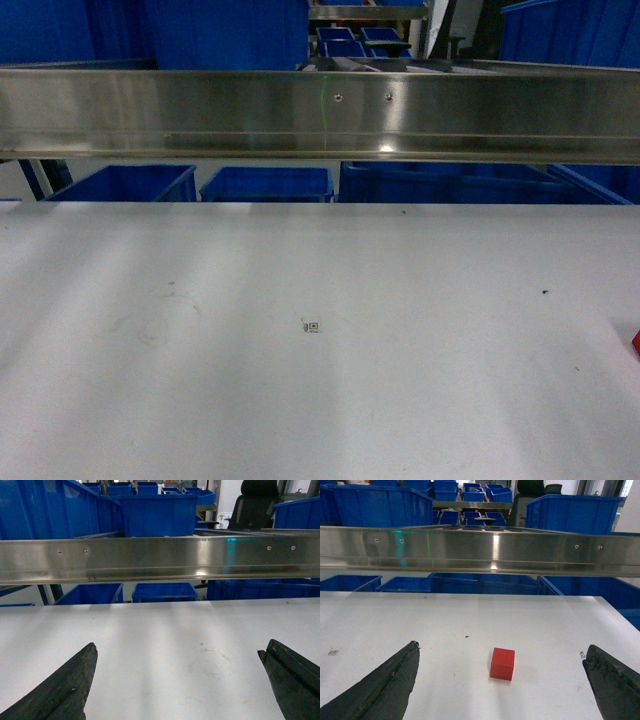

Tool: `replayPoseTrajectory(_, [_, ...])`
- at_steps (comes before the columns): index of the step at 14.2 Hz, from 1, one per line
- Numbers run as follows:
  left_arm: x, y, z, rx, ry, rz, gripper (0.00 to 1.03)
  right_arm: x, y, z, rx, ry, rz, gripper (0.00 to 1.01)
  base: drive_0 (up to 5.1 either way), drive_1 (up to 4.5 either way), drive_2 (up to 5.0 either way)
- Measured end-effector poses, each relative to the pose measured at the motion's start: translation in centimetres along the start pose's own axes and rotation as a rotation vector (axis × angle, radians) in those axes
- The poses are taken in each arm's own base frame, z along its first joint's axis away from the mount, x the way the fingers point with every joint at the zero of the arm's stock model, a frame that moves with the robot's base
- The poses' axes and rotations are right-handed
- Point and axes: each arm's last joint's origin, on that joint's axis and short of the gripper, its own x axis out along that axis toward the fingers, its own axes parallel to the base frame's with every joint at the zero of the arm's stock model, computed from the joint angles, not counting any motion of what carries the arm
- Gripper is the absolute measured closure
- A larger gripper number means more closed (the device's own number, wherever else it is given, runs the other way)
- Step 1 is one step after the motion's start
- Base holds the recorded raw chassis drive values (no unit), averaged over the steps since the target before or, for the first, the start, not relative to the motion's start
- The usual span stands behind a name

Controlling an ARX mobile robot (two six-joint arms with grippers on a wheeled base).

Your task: Place magnetic block on left shelf second layer

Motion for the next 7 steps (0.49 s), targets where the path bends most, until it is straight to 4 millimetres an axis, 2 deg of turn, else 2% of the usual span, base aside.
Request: replayPoseTrajectory(7, [0.0,0.0,0.0,0.0,0.0,0.0,0.05,0.0,0.0,0.0,0.0,0.0,0.0,0.03,0.0,0.0,0.0])
